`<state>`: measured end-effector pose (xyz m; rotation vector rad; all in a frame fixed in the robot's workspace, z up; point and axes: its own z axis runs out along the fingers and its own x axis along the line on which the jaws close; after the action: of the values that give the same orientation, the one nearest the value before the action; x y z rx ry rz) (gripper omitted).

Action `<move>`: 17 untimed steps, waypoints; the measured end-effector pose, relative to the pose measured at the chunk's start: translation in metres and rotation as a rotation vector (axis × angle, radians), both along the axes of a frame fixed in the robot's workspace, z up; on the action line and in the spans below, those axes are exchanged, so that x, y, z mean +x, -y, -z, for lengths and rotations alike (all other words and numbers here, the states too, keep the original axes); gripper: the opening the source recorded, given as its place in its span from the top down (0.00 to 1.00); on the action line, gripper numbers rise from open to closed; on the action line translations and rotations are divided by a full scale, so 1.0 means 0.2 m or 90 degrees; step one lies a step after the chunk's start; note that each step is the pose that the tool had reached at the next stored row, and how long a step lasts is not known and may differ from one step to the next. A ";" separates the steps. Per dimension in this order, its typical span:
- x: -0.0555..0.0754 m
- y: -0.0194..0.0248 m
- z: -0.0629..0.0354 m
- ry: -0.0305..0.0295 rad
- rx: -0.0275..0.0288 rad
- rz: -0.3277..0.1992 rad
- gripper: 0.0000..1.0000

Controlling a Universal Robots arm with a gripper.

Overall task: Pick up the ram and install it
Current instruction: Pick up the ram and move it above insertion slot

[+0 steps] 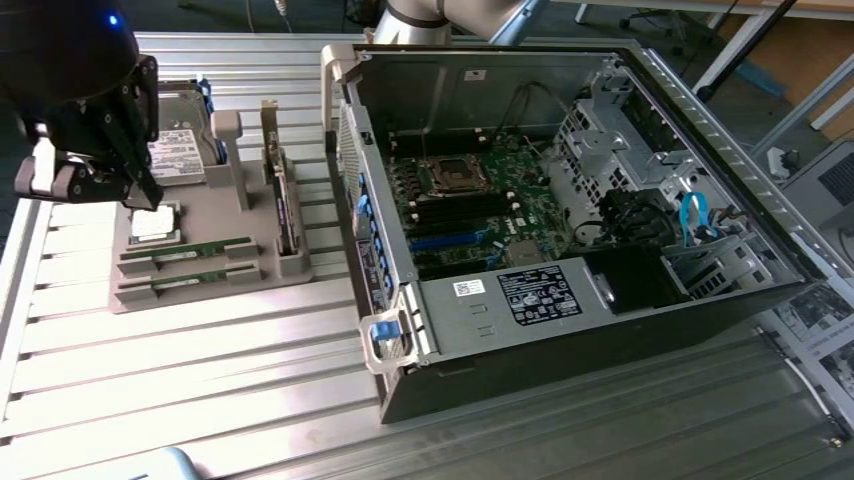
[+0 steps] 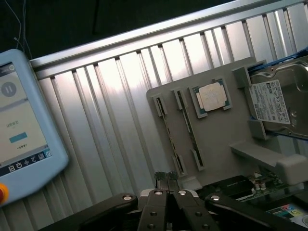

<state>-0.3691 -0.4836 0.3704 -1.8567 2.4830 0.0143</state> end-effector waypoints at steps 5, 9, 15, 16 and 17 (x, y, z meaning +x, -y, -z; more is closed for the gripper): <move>0.00 0.000 0.000 0.0000 0.0000 -0.008 0.89; 0.00 0.000 0.000 0.0000 0.0000 -0.016 0.89; 0.00 0.000 0.000 0.0000 0.0000 -0.027 0.89; 0.00 0.000 0.000 0.0000 -0.0001 -0.029 0.89; 0.00 0.000 0.000 0.0000 0.0000 -0.031 0.89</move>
<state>-0.3692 -0.4836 0.3705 -1.9161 2.4378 0.0158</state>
